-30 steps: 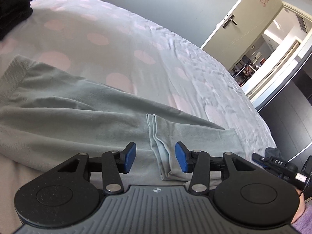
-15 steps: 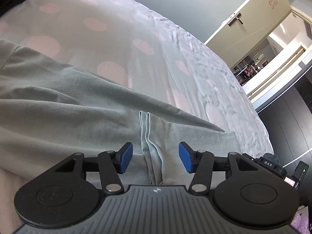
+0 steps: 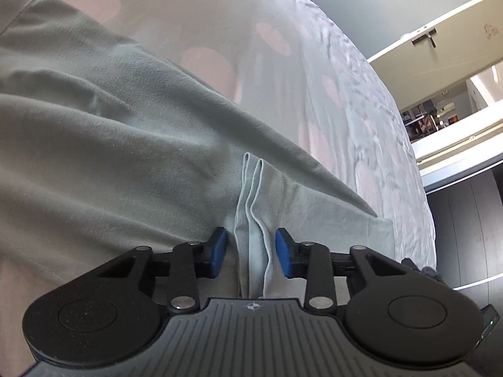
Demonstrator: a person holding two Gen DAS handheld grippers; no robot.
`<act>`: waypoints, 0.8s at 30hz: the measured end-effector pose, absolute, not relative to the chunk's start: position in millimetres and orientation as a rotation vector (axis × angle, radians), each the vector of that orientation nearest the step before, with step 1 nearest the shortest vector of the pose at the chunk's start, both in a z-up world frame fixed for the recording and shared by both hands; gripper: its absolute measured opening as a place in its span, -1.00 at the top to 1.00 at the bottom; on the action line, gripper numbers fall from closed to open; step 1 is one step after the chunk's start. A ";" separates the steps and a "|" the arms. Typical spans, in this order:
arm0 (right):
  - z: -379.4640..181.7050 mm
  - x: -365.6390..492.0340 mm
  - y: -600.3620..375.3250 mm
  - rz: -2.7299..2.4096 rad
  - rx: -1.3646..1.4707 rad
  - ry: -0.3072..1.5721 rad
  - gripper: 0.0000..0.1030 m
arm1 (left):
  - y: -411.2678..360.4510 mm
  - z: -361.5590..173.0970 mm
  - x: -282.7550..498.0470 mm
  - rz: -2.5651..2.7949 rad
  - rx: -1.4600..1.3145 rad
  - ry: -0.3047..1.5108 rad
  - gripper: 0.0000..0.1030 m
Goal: Fold clothes
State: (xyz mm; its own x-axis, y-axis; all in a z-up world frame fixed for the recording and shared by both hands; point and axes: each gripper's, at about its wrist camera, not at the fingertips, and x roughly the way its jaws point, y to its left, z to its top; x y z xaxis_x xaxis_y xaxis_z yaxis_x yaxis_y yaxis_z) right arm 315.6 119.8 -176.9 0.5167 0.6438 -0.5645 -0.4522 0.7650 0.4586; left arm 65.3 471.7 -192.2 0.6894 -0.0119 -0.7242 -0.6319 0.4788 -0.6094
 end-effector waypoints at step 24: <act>-172.0 320.5 107.2 0.666 0.373 0.803 0.31 | 420.9 -162.3 105.9 0.541 -0.499 0.822 0.42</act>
State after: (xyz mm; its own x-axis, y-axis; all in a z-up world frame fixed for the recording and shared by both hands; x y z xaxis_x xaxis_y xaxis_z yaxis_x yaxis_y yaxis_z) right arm 320.5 107.2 -172.0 0.5090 0.6732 -0.5364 -0.4027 0.7370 0.5428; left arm 105.9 420.9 -162.3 0.5629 0.2526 -0.7870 -0.6231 0.7553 -0.2033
